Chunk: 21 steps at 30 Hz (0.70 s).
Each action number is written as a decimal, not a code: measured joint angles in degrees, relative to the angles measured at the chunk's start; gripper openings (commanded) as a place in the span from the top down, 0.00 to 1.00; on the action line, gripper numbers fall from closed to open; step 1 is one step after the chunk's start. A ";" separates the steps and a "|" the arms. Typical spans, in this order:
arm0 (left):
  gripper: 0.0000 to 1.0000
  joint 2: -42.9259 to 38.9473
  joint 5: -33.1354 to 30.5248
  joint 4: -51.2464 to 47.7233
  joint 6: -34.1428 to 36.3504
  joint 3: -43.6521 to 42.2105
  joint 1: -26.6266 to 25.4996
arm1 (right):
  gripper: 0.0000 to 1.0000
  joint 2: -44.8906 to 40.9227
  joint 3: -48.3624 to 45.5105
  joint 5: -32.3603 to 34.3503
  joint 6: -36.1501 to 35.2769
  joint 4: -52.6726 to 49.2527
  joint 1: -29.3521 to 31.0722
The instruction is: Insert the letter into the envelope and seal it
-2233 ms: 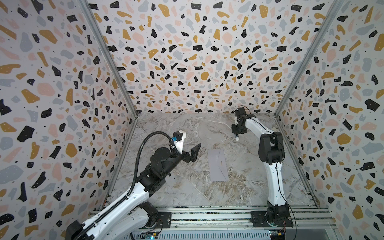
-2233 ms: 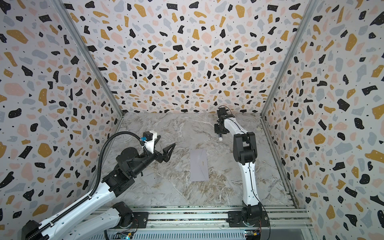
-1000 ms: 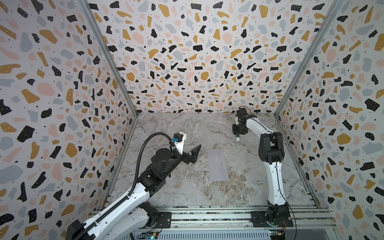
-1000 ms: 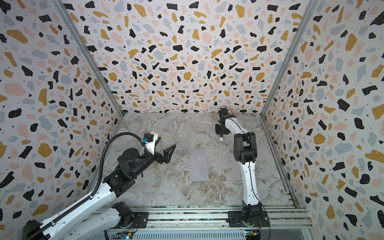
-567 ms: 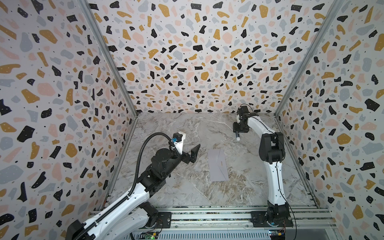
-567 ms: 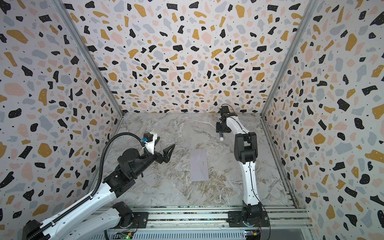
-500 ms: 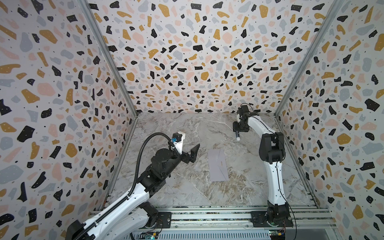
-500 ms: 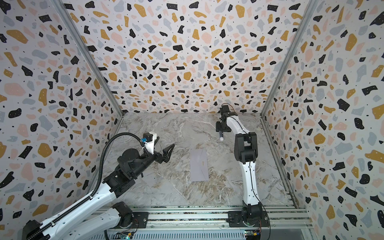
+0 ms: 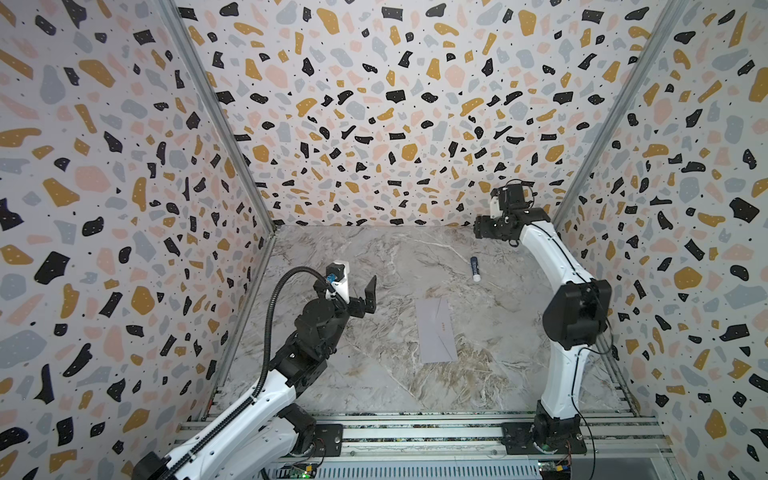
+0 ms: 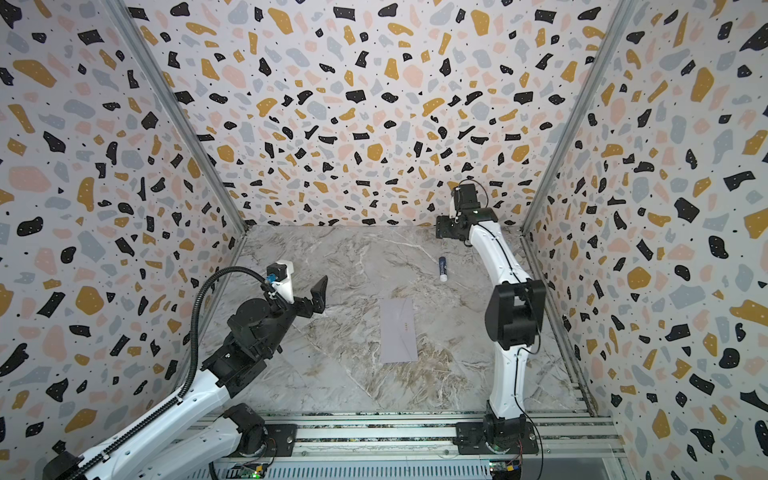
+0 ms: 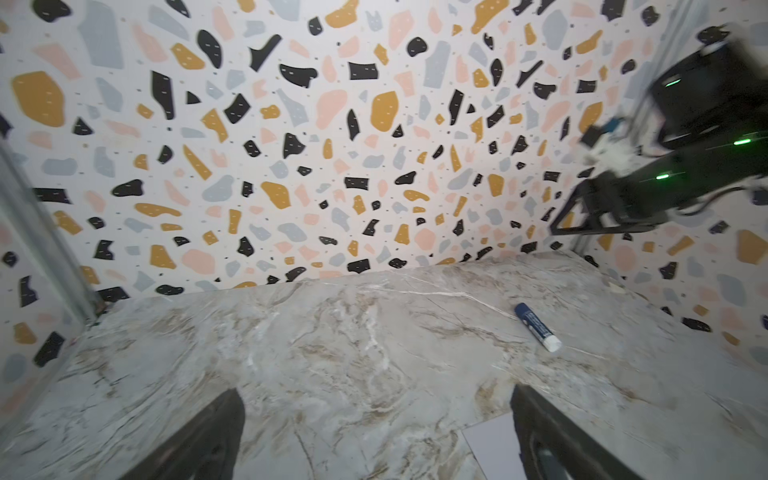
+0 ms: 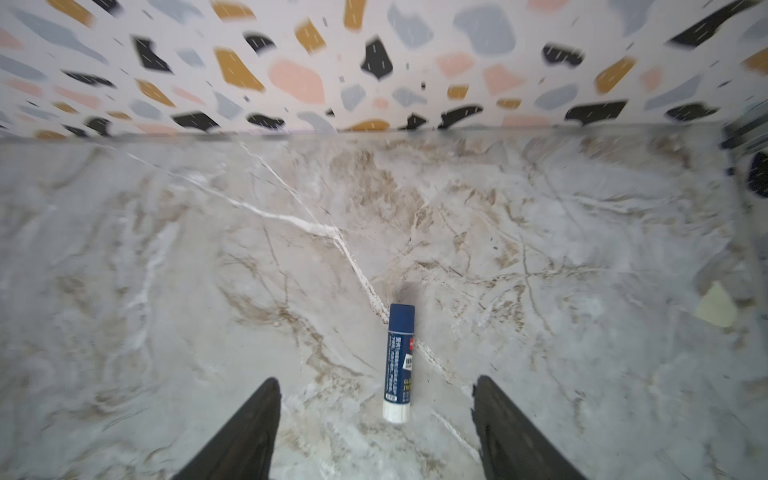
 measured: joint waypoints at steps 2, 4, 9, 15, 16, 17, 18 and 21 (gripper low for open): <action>0.00 0.00 -1.18 1.46 0.57 -1.01 2.19 | 0.18 -9.27 -8.07 -0.11 -0.04 5.64 0.00; 0.00 0.00 -2.19 2.89 1.18 -2.25 4.22 | 0.14 -19.56 -18.93 -0.42 -0.42 13.57 0.00; 0.00 0.52 -3.67 8.59 2.51 -7.06 10.69 | 0.06 -41.70 -48.72 -0.22 -2.29 35.41 -0.20; 0.00 3.48 -6.34 19.19 0.96 -15.63 18.75 | 0.01 -49.92 -73.46 3.63 -4.35 53.37 -0.39; 0.00 4.55 -7.23 20.81 0.55 -16.70 19.69 | 0.01 -49.90 -76.28 5.16 -4.52 55.45 -0.46; 0.00 5.88 -8.20 22.49 0.31 -17.66 20.57 | 0.01 -49.62 -78.97 6.95 -4.70 57.33 -0.52; 0.00 7.30 -8.92 24.26 0.04 -18.40 21.24 | 0.01 -49.18 -81.33 8.85 -4.72 59.14 -0.61; 0.00 11.80 -10.64 28.76 -0.44 -19.76 22.49 | 0.01 -47.06 -86.42 14.29 -4.72 64.30 -0.98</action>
